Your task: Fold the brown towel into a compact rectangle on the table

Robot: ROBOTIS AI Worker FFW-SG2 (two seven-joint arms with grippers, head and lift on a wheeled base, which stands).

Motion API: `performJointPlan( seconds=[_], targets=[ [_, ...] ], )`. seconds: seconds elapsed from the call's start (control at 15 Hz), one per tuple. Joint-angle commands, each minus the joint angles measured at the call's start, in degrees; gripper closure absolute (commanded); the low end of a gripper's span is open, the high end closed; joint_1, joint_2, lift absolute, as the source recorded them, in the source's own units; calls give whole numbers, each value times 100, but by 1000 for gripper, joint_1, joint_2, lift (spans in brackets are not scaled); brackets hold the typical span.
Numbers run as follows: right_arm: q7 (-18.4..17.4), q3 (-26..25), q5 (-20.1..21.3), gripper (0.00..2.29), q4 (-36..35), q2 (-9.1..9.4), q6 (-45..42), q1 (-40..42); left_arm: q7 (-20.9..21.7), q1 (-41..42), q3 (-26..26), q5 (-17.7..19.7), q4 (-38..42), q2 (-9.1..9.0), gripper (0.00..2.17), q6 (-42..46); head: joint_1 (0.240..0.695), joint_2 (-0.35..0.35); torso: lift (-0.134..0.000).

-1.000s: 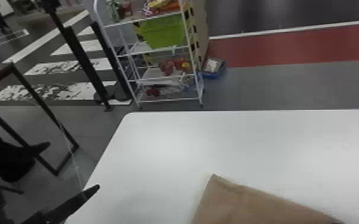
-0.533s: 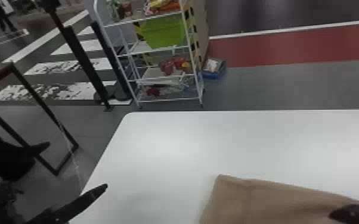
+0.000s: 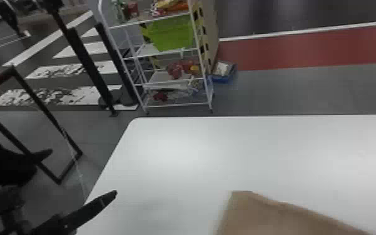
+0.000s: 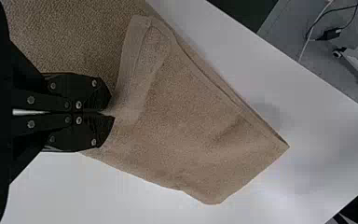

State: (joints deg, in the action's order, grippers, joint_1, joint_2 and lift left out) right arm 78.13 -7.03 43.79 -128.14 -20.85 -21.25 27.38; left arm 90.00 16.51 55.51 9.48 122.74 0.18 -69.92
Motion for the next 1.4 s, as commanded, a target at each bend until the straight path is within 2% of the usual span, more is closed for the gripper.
performJointPlan(
  seconds=[0.0, 0.07, 0.27, 0.4, 0.53, 0.67, 1.0, 1.13, 1.27, 1.33],
  targets=[
    [19, -9, -64, 1301, -62, 2, 11, -14, 57, -17, -49, -52, 13, -32, 66, 0, 695, 350, -122],
    [19, -140, -205, 1301, -247, 2, 47, -14, 57, -17, -49, -52, 22, -32, 66, -18, 695, 350, -122],
    [19, -1072, -908, 1301, -1336, -42, 240, 487, 57, -17, -23, -52, 39, -32, 66, 0, 695, 350, -122],
    [19, -1186, -732, 1301, -1117, -77, 222, 645, 57, 1, 21, -52, -75, -32, 66, 35, 695, 350, -122],
    [19, -984, -319, 1301, -440, -77, -164, 654, 57, 10, -40, -52, -101, -32, 66, 53, 695, 337, -122],
    [19, -844, -152, 1301, 26, -77, -340, 654, 57, 45, -40, -52, -92, -32, 66, 53, 695, 315, -122],
    [19, -870, -248, 1301, 26, -77, -340, 777, 57, 106, -14, -52, -48, -32, 66, 53, 695, 306, -122],
    [19, -1186, -916, 1301, -396, -51, -76, 777, 57, 106, -67, -52, -22, -32, 66, 53, 695, 311, -122],
    [19, -1898, -1866, 1301, -1275, -16, 679, 971, 57, 106, -137, -52, 13, -32, 66, 35, 695, 306, -122],
    [19, -2241, -2129, 1301, -1574, 2, 732, 1190, 57, 106, -137, -52, 22, -32, 66, 35, 695, 300, -122]
  ],
)
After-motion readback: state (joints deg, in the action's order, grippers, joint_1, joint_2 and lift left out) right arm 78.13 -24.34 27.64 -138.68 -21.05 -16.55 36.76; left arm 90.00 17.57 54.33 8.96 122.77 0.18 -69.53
